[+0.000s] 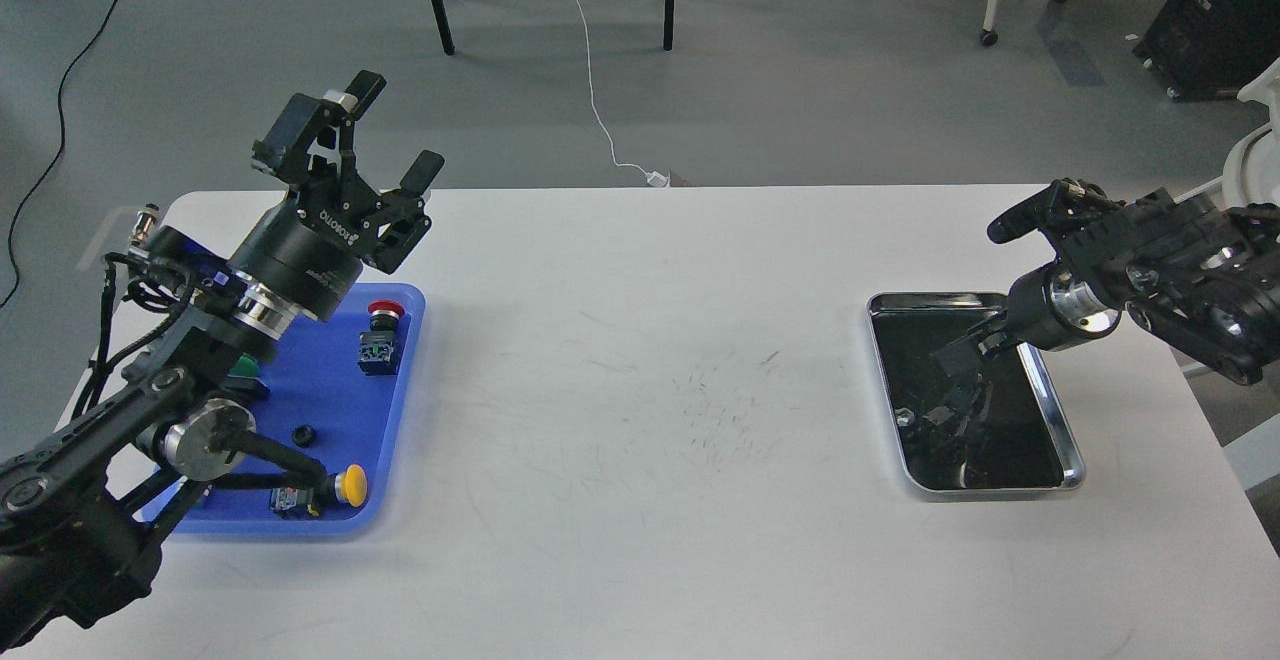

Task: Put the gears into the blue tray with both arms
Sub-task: 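Grasp another small black part on the metal tray with the right gripper, then carry the black part toward the table center with the right gripper, then release the black part on the table and retract the right arm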

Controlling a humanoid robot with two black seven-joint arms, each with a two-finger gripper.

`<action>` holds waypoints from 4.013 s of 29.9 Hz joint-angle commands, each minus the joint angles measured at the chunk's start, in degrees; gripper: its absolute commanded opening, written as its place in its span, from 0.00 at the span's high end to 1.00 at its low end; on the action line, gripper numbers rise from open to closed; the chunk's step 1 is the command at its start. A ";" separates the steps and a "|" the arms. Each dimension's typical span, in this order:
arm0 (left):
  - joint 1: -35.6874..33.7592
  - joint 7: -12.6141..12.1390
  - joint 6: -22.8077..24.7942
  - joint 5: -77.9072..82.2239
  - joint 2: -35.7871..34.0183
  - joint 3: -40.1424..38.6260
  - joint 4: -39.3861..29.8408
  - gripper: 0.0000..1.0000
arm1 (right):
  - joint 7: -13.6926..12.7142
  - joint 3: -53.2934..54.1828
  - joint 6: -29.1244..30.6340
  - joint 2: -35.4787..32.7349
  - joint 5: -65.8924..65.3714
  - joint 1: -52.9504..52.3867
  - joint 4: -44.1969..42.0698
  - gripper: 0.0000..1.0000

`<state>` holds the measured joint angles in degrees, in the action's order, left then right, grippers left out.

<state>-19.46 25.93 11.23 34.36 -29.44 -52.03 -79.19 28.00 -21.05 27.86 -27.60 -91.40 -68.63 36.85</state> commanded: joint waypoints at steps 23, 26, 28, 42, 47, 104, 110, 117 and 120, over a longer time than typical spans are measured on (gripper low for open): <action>0.74 -0.09 0.11 0.09 0.27 0.00 0.00 0.02 | 0.00 -1.89 -3.69 3.17 0.00 2.19 -3.71 0.31; 0.74 -0.09 0.11 0.09 0.27 0.00 0.00 0.02 | 0.00 -1.89 -3.69 3.43 0.00 2.19 -3.80 0.33; 0.74 -0.09 0.11 0.09 0.18 0.00 0.00 0.02 | 0.00 -1.89 -3.69 3.70 0.00 2.19 -3.98 0.37; 0.74 -0.88 0.20 0.09 0.18 0.00 0.00 0.02 | 0.00 -2.07 -3.69 3.79 0.00 2.27 -4.33 0.66; 0.74 -0.88 0.20 0.09 0.09 0.00 0.00 0.02 | 0.00 -2.86 -3.69 3.87 0.00 2.27 -4.33 0.75; 7.16 -0.88 3.89 0.00 -1.23 -5.71 -0.62 0.02 | 0.00 -4.35 -13.71 27.60 6.76 -3.09 6.04 0.74; 7.33 -0.88 3.89 0.00 -1.14 -5.71 -0.62 0.02 | 0.00 -4.44 -13.71 27.60 6.76 -2.21 6.04 0.71; 7.51 -0.70 3.89 0.00 -1.23 -5.71 -0.62 0.02 | 0.00 -3.92 -15.73 27.60 6.85 -2.21 5.95 0.30; 7.51 -0.26 3.89 0.00 -1.23 -5.71 -0.62 0.02 | 0.00 -3.13 -16.17 27.60 8.42 -3.43 6.04 0.14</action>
<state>-11.96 25.35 15.12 34.36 -30.61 -57.74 -79.80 28.00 -24.87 12.18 0.00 -84.33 -70.95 42.82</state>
